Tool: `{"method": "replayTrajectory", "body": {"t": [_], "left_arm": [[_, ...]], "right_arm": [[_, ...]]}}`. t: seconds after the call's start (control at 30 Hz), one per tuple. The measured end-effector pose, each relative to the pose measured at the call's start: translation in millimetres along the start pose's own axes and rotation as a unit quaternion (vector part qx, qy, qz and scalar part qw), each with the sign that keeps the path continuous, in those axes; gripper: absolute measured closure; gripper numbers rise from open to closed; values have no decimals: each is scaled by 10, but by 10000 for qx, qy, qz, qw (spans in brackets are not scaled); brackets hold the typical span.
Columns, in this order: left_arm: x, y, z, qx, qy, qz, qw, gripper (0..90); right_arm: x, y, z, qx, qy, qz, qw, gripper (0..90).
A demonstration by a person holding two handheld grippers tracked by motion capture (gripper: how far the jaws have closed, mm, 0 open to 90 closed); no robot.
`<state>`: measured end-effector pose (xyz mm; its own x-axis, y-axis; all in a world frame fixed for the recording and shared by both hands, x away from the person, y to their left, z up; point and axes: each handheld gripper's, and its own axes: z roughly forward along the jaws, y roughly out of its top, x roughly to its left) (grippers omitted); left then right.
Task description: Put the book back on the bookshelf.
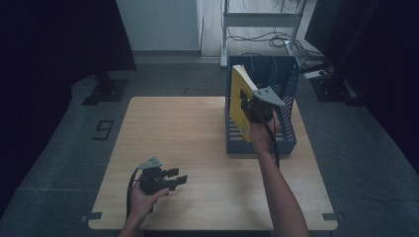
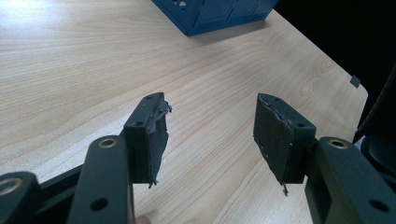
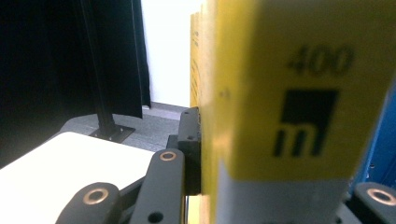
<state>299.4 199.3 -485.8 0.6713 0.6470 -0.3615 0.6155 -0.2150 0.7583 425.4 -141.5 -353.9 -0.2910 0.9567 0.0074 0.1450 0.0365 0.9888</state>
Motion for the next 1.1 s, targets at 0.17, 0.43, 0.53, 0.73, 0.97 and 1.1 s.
{"method": "replayTrajectory", "body": {"t": [0.17, 0.43, 0.53, 0.73, 0.97, 1.1], "left_arm": [[-4, -2, 6, 16, -20, 16, 10000, 442], [-3, -7, 7, 21, -31, 33, 10000, 441], [-4, -6, 11, 40, -39, 39, 10000, 436], [-2, -11, 28, 63, -43, 34, 10000, 436], [7, -12, 35, 63, -62, 9, 10000, 436], [10, -16, 47, 80, -72, -3, 9999, 435]], "right_arm": [[-6, -28, 70, 58, -59, 28, 10000, 739], [-25, -22, 147, 79, -153, 36, 9998, 739], [-25, -20, 158, 57, -167, 37, 9998, 739], [-23, -16, 204, 74, -199, 30, 9998, 739], [-15, -31, 256, 96, -246, -30, 9996, 739], [1, -50, 306, 127, -266, -69, 9995, 739]]}}
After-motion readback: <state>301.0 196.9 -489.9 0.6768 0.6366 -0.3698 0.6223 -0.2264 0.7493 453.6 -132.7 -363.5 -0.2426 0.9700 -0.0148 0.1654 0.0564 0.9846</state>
